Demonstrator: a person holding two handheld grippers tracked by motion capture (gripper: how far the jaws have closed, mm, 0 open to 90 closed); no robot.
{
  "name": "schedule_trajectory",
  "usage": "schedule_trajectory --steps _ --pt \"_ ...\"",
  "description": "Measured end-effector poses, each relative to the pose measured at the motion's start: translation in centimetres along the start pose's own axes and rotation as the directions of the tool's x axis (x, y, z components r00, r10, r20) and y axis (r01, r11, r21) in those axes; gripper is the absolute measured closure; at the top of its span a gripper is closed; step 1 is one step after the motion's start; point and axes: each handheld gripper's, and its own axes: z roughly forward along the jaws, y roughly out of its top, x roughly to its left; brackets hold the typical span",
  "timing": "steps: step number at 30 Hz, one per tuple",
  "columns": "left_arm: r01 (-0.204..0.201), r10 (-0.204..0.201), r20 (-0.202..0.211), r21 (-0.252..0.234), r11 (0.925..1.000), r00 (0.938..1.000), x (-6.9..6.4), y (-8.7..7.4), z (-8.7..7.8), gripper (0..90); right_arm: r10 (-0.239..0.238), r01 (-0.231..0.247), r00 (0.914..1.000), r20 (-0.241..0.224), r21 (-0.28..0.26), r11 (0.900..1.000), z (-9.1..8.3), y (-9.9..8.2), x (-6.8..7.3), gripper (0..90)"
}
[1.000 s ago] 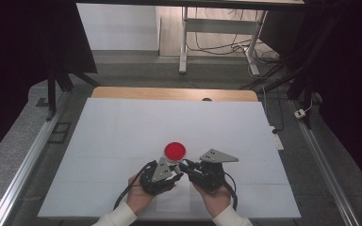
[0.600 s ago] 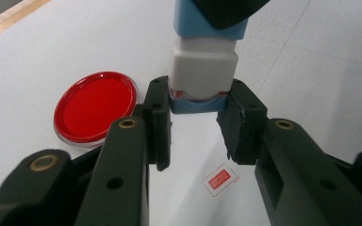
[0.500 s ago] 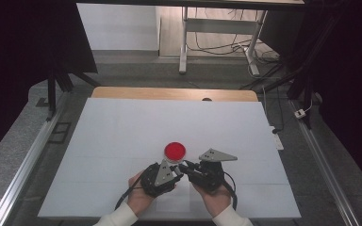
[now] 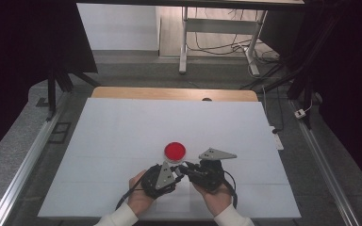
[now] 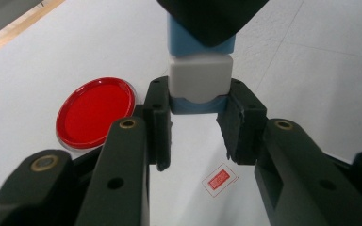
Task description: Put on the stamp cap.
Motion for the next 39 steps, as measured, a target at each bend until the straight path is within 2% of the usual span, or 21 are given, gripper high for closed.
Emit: schedule_trajectory --steps 9,17,21,28,33,39 --pt "-0.002 0.002 0.001 -0.001 1.0000 1.0000 0.2 -0.1 0.0 65.2 0.016 -0.016 0.9998 -0.015 -0.007 0.9999 -0.1 0.0 -0.2 75.2" --pt "0.043 -0.043 0.025 -0.005 0.9990 0.9988 0.5 -0.1 0.0 63.3 -0.021 0.021 0.9996 -0.016 -0.027 0.9994 -0.2 0.0 -0.2 75.1" --pt "0.074 -0.074 0.024 -0.011 0.9972 0.9970 0.7 -0.2 0.0 57.3 -0.051 0.050 0.9986 -0.013 -0.040 0.9980 -0.3 0.1 -0.1 75.0" --pt "0.096 -0.096 0.044 -0.004 0.9953 0.9944 1.1 -0.3 -0.1 49.7 -0.056 0.055 0.9983 -0.016 -0.062 0.9965 -0.7 0.2 -0.3 75.0" --pt "0.123 -0.123 0.051 0.009 0.9924 0.9911 1.5 -0.6 -0.6 44.2 -0.052 0.051 0.9984 -0.021 -0.065 0.9966 -0.9 0.3 -0.8 74.9" --pt "0.180 -0.181 0.079 0.014 0.9835 0.9803 2.5 -1.4 -2.1 42.5 -0.073 0.071 0.9968 -0.033 -0.070 0.9950 -1.1 0.1 -1.4 74.9"
